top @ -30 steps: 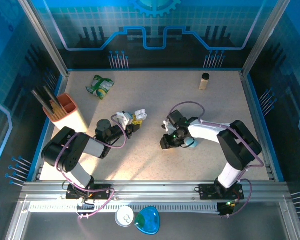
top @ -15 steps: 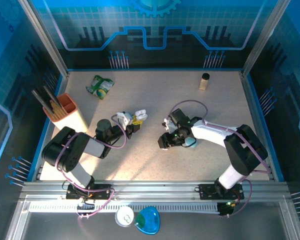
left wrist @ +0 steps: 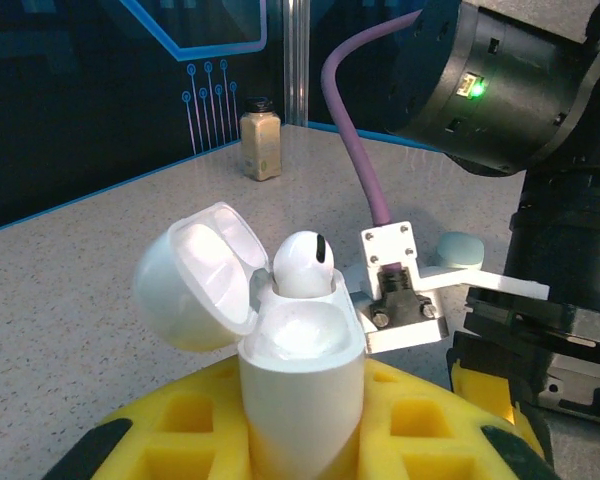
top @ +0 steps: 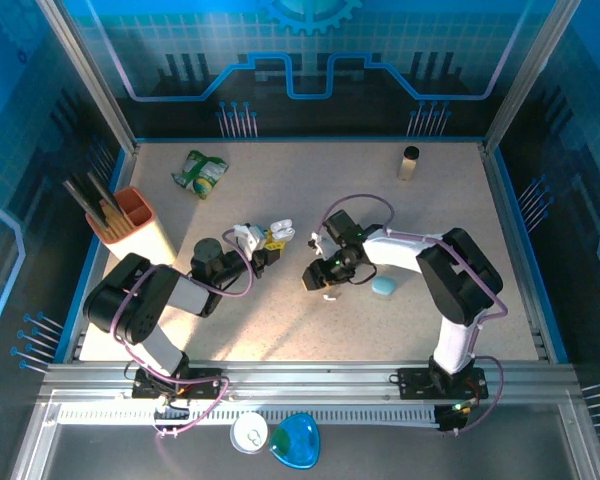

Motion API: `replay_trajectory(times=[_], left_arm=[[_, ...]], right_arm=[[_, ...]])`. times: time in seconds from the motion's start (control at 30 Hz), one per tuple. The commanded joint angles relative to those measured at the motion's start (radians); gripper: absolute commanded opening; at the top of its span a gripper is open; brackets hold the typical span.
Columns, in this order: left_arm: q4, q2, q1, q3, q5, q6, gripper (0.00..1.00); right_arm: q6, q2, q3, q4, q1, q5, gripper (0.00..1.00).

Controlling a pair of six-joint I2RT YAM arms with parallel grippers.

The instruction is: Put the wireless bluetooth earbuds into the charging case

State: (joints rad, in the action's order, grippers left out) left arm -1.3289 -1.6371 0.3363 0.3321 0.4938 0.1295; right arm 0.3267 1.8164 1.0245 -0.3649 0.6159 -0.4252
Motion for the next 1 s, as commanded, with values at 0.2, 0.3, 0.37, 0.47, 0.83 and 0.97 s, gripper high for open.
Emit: replay_trajectory(times=[0.2,0.3,0.37,0.47,0.83,0.97], left_arm=[[0.014,0.009,-0.011,0.032,0.020,-0.001,0.00],[0.017,0.010,-0.010,0.035,0.022,-0.004,0.00],[0.017,0.011,-0.010,0.033,0.024,-0.005,0.00],[0.018,0.010,-0.010,0.032,0.024,-0.007,0.00],[0.020,0.019,-0.010,0.022,0.024,-0.005,0.00],[0.012,0.014,-0.010,0.020,0.025,-0.007,0.00]], right_arm=[[-0.013,-0.130,-0.132,-0.072,-0.002,-0.015,0.50],[-0.002,-0.156,-0.139,-0.072,-0.002,-0.007,0.50],[0.001,-0.166,-0.173,-0.071,-0.001,-0.006,0.49],[0.008,-0.166,-0.179,-0.066,-0.001,0.002,0.44],[0.029,-0.107,-0.159,-0.076,0.007,0.064,0.27],[0.031,-0.134,-0.153,-0.082,0.011,0.108,0.21]])
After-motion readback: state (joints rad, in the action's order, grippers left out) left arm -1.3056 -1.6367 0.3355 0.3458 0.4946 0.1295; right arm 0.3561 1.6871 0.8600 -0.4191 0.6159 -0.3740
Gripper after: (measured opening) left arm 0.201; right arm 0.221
